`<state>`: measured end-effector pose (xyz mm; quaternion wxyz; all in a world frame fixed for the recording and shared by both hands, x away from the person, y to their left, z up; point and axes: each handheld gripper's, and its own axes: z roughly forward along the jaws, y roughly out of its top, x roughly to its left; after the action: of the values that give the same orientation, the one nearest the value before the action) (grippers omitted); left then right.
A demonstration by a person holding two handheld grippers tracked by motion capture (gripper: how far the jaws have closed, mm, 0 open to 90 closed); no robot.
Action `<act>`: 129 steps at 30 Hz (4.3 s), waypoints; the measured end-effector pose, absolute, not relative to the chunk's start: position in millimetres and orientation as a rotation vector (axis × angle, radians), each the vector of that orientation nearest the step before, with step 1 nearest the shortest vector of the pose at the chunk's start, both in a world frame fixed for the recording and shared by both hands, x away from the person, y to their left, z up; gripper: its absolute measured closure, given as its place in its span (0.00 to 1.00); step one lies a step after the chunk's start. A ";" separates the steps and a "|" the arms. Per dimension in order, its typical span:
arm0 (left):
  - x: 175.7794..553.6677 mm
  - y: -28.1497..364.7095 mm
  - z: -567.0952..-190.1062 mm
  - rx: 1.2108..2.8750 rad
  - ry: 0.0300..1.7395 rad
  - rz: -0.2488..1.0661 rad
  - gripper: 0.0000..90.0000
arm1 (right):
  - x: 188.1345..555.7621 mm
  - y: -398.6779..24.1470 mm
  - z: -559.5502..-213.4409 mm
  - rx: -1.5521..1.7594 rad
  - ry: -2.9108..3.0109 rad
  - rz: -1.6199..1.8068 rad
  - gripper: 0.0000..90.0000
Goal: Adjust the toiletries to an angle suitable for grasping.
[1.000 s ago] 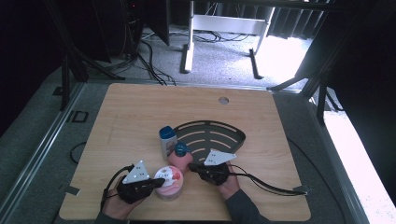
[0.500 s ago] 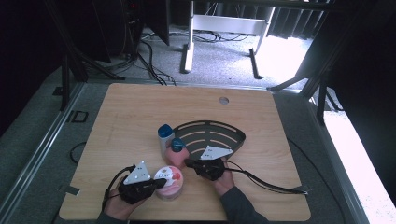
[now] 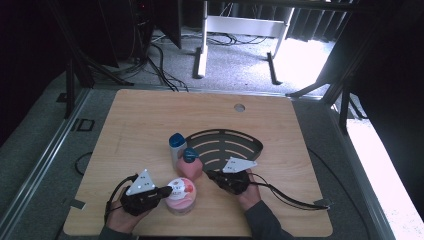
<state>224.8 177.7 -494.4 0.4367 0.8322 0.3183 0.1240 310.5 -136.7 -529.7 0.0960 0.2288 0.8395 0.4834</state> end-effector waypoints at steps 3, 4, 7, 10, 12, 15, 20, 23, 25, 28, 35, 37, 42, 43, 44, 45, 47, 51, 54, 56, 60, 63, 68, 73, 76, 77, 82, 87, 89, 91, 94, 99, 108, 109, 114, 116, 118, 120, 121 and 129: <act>225.7 187.5 -494.0 2.059 0.830 0.331 0.96 | 306.3 -152.7 -528.3 0.692 2.477 1.413 0.98; 225.7 187.5 -494.0 2.059 0.830 0.331 0.97 | 306.3 -152.7 -528.3 0.692 2.477 1.413 0.98; 225.9 191.4 -495.2 2.079 0.850 0.348 0.99 | 302.1 -162.8 -527.1 0.701 2.470 1.405 0.97; 226.2 194.5 -498.5 2.092 0.870 0.350 0.99 | 293.0 -174.1 -527.9 0.705 2.475 1.377 0.96; 226.7 196.7 -501.7 2.104 0.888 0.351 0.99 | 286.9 -180.6 -529.5 0.707 2.480 1.358 0.96; 226.7 198.2 -506.9 2.126 0.905 0.334 0.99 | 280.6 -188.8 -531.2 0.720 2.482 1.351 0.95; 222.1 195.9 -511.8 2.147 0.904 0.311 0.99 | 273.1 -198.2 -531.1 0.737 2.479 1.348 0.93; 218.9 193.0 -516.0 2.182 0.883 0.293 0.99 | 268.2 -202.8 -530.6 0.744 2.471 1.354 0.92; 218.0 192.0 -517.1 2.194 0.872 0.281 0.99 | 266.7 -203.7 -530.6 0.739 2.469 1.357 0.92; 217.0 190.9 -517.4 2.200 0.857 0.273 0.99 | 265.5 -204.1 -530.5 0.739 2.467 1.361 0.91; 218.0 189.2 -519.3 2.201 0.855 0.263 0.99 | 265.3 -204.4 -532.2 0.741 2.470 1.357 0.91; 218.0 188.5 -519.5 2.198 0.856 0.260 0.99 | 264.3 -204.2 -532.2 0.739 2.476 1.356 0.91; 218.7 181.5 -520.1 2.198 0.831 0.248 0.99 | 261.8 -204.0 -532.1 0.733 2.484 1.359 0.91; 218.7 181.5 -520.1 2.198 0.831 0.248 0.99 | 261.4 -204.1 -532.1 0.731 2.486 1.357 0.91; 219.4 179.8 -520.1 2.203 0.822 0.248 0.99 | 261.4 -204.1 -532.1 0.731 2.486 1.357 0.91; 221.2 175.5 -520.5 2.202 0.811 0.244 0.99 | 260.8 -204.2 -531.9 0.729 2.488 1.356 0.91; 226.1 170.3 -521.7 2.208 0.799 0.244 0.99 | 260.7 -204.3 -531.9 0.722 2.494 1.351 0.91; 233.6 159.9 -523.5 2.203 0.785 0.216 0.99 | 260.6 -204.0 -531.8 0.712 2.501 1.351 0.91; 233.5 154.3 -523.5 2.207 0.772 0.217 0.99 | 259.5 -203.2 -531.2 0.707 2.507 1.344 0.91; 232.8 148.2 -523.7 2.215 0.755 0.214 0.99 | 257.0 -201.9 -530.8 0.695 2.520 1.344 0.91; 233.3 135.1 -525.0 2.229 0.717 0.203 0.99 | 250.1 -199.4 -532.2 0.657 2.552 1.323 0.91; 237.8 126.4 -525.2 2.233 0.685 0.198 0.99 | 247.8 -199.5 -532.6 0.645 2.562 1.312 0.90; 249.8 117.3 -527.3 2.220 0.696 0.208 0.98 | 249.2 -201.8 -532.6 0.652 2.555 1.308 0.90; 258.2 111.1 -530.0 2.199 0.708 0.198 0.98 | 251.9 -205.7 -533.6 0.670 2.548 1.302 0.90; 260.1 105.6 -531.2 2.189 0.698 0.186 0.99 | 251.9 -207.8 -533.1 0.663 2.557 1.311 0.88; 260.9 103.8 -531.5 2.189 0.688 0.182 0.99 | 251.9 -207.8 -533.1 0.663 2.557 1.311 0.88; 261.3 88.8 -532.0 2.193 0.648 0.182 0.99 | 249.9 -217.8 -532.1 0.664 2.559 1.308 0.85; 260.1 78.3 -532.5 2.195 0.615 0.169 0.99 | 248.8 -234.2 -530.7 0.685 2.558 1.316 0.84; 258.6 68.6 -532.9 2.190 0.599 0.157 0.99 | 248.3 -240.8 -530.1 0.695 2.554 1.309 0.84; 257.8 62.0 -533.1 2.189 0.585 0.150 0.99 | 247.8 -247.9 -529.5 0.718 2.542 1.309 0.84; 257.9 52.2 -533.1 2.186 0.575 0.138 0.99 | 247.1 -259.0 -528.8 0.756 2.527 1.306 0.84; 259.5 41.4 -532.4 2.198 0.558 0.138 0.99 | 246.3 -268.7 -528.1 0.791 2.508 1.306 0.84; 260.3 29.1 -532.1 2.200 0.542 0.143 0.98 | 244.3 -283.9 -527.9 0.840 2.493 1.314 0.83; 259.8 29.2 -532.4 2.194 0.543 0.140 0.98 | 242.7 -284.5 -528.6 0.832 2.506 1.316 0.82; 256.7 30.2 -532.6 2.191 0.522 0.130 0.93 | 235.6 -283.7 -531.8 0.773 2.562 1.323 0.78; 256.7 30.1 -532.6 2.194 0.513 0.128 0.93 | 234.9 -283.5 -531.7 0.758 2.573 1.327 0.78; 256.4 26.5 -533.2 2.191 0.484 0.109 0.89 | 233.8 -282.5 -531.5 0.731 2.592 1.355 0.74; 255.5 22.0 -533.4 2.194 0.466 0.115 0.83 | 235.0 -282.6 -531.6 0.743 2.578 1.342 0.74; 255.3 20.0 -533.4 2.190 0.473 0.125 0.78 | 236.2 -283.3 -531.8 0.749 2.573 1.346 0.73; 264.5 16.7 -535.9 2.179 0.511 0.077 0.63 | 242.9 -284.1 -534.0 0.738 2.566 1.366 0.59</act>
<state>264.5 16.7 -535.9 0.4358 0.8758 0.2052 0.0310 242.9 -284.1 -534.0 0.0710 0.2455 0.8534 0.4543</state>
